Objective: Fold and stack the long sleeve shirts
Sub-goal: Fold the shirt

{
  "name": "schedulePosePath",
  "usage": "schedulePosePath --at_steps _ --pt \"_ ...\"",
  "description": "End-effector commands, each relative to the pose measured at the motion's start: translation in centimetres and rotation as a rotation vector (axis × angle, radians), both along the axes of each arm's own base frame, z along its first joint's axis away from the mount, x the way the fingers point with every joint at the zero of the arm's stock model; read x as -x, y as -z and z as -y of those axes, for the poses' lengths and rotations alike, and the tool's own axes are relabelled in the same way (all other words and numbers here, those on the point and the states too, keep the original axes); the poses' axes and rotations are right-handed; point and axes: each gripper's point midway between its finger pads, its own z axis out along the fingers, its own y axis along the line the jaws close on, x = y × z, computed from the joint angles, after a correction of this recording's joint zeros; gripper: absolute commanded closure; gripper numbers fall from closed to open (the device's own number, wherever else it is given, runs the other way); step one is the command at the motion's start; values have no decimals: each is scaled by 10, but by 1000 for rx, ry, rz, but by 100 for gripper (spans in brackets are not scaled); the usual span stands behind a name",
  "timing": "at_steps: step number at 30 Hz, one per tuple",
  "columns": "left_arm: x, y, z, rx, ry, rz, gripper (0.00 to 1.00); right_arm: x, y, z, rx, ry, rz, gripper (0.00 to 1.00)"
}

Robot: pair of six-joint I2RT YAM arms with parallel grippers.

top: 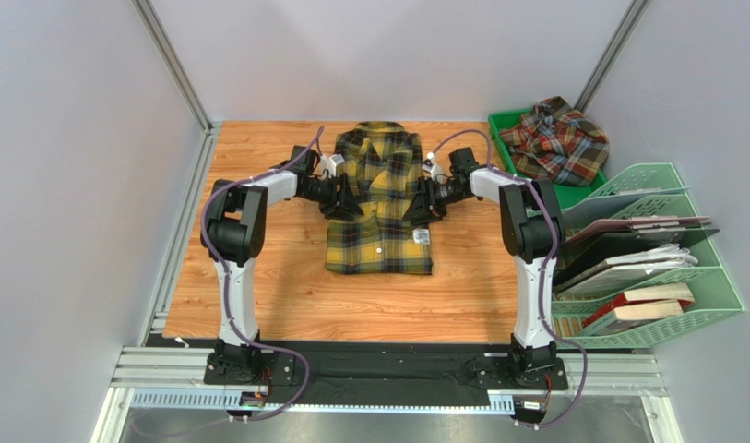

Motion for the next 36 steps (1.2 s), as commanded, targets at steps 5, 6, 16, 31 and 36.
schedulePosePath --at_steps 5,6,16,31,36 --pt "38 -88 -2 170 104 243 36 18 -86 0 -54 -77 194 47" --pt "49 -109 -1 190 111 275 35 28 -97 -3 -77 -76 187 47" --pt "156 -57 38 236 91 -33 38 137 -70 -67 -168 -153 -61 52" --pt "159 29 -34 18 -138 -248 38 140 9 -12 -50 -21 -317 54" --pt "168 7 -41 52 -165 -167 40 152 -35 -6 -65 -79 -205 53"
